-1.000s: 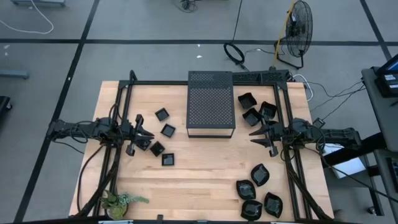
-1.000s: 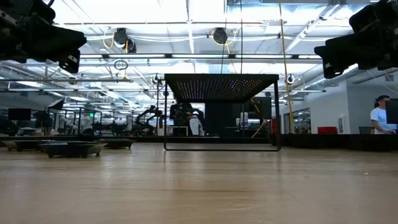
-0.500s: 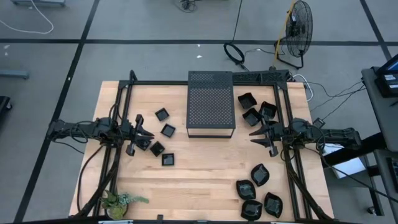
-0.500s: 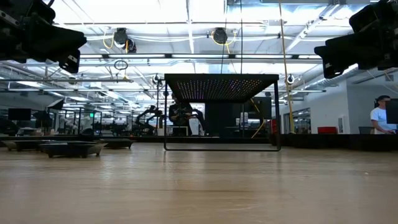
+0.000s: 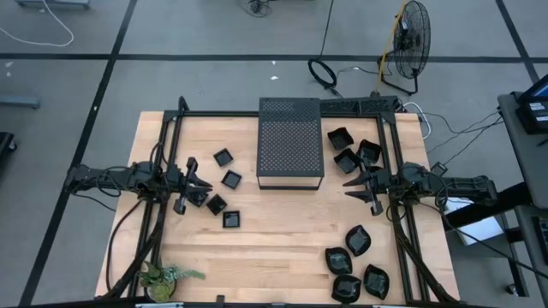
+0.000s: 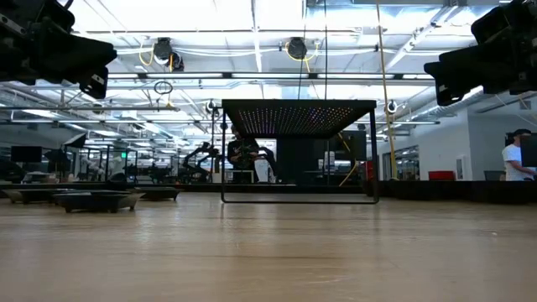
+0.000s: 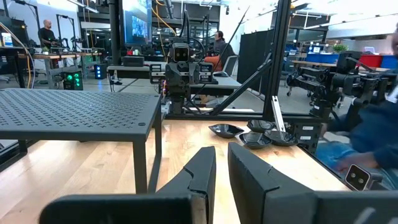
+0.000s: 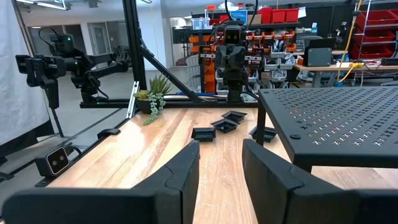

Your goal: Pick & Place Mini shaped plates

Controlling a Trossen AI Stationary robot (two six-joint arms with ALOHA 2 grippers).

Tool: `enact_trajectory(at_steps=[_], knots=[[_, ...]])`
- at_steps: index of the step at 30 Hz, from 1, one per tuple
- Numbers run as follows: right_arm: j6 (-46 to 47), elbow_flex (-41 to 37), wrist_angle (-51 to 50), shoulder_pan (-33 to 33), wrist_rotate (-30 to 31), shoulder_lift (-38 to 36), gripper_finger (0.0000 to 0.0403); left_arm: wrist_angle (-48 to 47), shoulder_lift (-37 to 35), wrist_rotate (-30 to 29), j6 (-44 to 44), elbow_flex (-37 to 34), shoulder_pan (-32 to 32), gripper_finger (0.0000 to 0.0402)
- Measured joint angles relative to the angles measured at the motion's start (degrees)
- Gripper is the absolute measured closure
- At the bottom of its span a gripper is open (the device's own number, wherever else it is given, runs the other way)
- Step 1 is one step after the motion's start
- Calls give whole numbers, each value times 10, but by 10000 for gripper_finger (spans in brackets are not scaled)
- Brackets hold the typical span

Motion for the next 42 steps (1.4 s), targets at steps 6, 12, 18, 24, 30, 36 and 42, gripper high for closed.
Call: enact_trajectory(at_steps=[6, 12, 18, 24, 30, 36, 42], knots=[[0, 0, 0, 0, 0, 0, 291, 0, 0, 0, 0, 0, 0, 355], [0, 0, 0, 0, 0, 0, 291, 0, 0, 0, 0, 0, 0, 355], [0, 0, 0, 0, 0, 0, 291, 0, 0, 0, 0, 0, 0, 355], [0, 0, 14, 0, 0, 0, 291, 0, 0, 0, 0, 0, 0, 355], [89, 0, 102, 0, -1, 0, 291, 0, 0, 0, 0, 0, 0, 355], [138, 0, 181, 0, -1, 0, 291, 0, 0, 0, 0, 0, 0, 355], [217, 0, 193, 0, 44, 0, 291, 0, 0, 0, 0, 0, 0, 355]])
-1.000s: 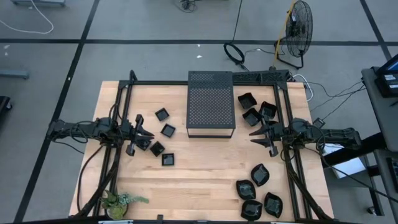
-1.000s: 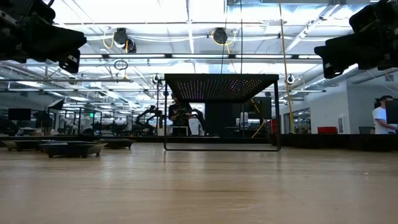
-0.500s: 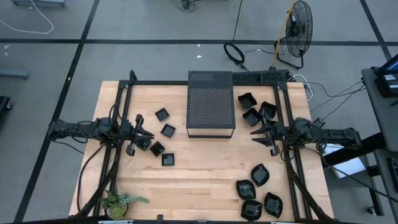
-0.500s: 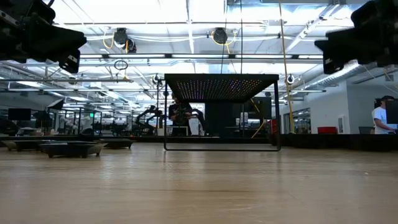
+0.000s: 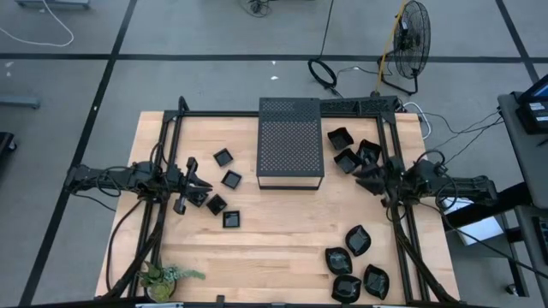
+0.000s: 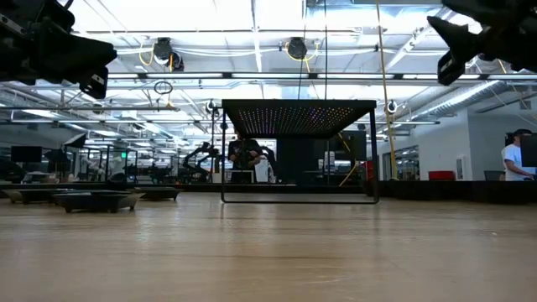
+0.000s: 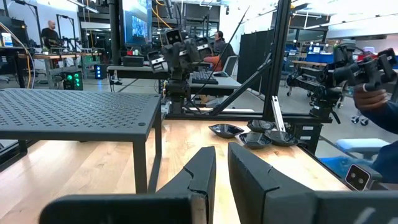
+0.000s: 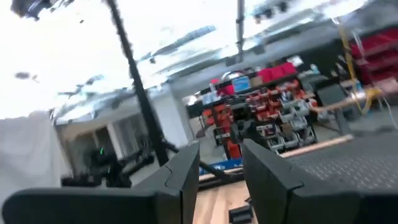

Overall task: Pick & Place Mini shaped plates
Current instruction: Put the distorted square plate on the shelf

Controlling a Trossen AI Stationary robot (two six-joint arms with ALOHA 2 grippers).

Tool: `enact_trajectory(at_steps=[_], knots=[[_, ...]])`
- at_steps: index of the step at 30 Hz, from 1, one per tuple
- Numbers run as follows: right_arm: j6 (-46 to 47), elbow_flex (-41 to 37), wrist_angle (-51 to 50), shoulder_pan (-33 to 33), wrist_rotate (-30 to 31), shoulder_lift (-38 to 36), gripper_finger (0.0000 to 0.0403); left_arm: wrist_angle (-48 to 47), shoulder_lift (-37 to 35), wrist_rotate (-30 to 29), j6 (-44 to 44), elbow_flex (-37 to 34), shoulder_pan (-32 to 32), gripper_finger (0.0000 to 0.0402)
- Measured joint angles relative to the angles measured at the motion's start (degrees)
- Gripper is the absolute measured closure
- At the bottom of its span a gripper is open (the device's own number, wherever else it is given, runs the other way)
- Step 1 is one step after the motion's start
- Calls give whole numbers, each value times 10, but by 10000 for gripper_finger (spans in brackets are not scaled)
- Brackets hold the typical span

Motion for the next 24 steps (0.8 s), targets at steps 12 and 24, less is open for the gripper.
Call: enact_trajectory(at_steps=[12, 24], knots=[[-52, 0, -32, 0, 181, 0, 291, 0, 0, 0, 0, 0, 0, 355], [-166, 27, -80, 0, 429, 25, 246, 0, 0, 0, 0, 0, 0, 355]])
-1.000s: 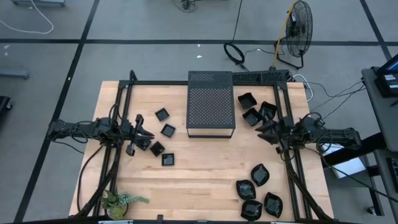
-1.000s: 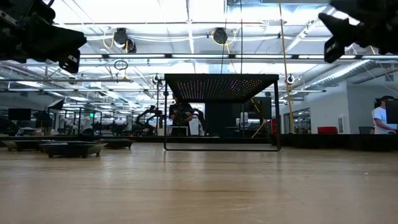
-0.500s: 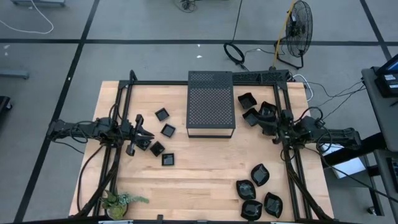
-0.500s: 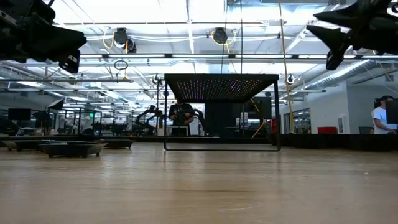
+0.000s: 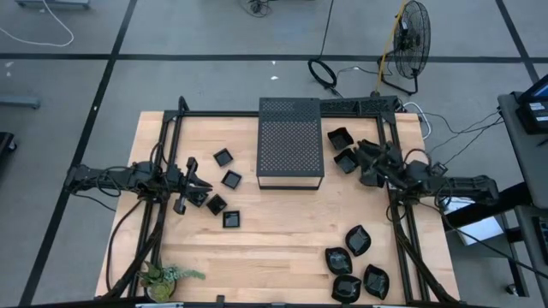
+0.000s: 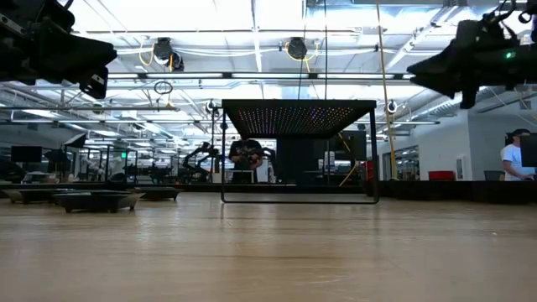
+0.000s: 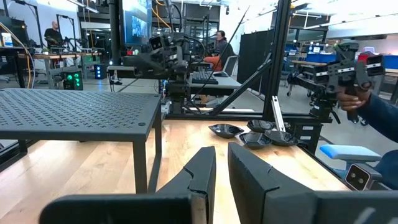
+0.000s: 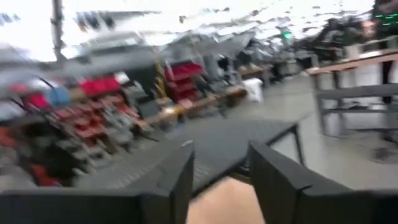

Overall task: Pick & Place Mini shaped plates
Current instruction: Put the distorted square plate on the shelf

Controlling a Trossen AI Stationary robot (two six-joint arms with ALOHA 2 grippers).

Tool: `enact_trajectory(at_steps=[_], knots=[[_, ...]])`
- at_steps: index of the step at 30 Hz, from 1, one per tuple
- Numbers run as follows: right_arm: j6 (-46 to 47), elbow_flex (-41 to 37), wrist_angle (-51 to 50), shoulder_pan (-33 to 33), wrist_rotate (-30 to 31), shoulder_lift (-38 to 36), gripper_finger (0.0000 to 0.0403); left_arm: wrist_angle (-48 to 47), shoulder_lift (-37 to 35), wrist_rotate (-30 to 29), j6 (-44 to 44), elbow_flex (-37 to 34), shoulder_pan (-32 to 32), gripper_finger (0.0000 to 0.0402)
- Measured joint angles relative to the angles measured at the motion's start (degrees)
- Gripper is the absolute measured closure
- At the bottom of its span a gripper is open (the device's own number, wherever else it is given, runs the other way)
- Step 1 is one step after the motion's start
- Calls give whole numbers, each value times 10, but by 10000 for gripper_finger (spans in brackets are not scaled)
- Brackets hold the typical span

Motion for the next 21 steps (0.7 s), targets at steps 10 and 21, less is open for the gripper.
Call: enact_trajectory(at_steps=[10, 21], knots=[[163, 214, -320, -40, 129, 246, 111, 0, 0, 0, 0, 0, 0, 355], [411, 445, -815, -262, -64, 490, 147, 3, 0, 0, 0, 0, 0, 355]])
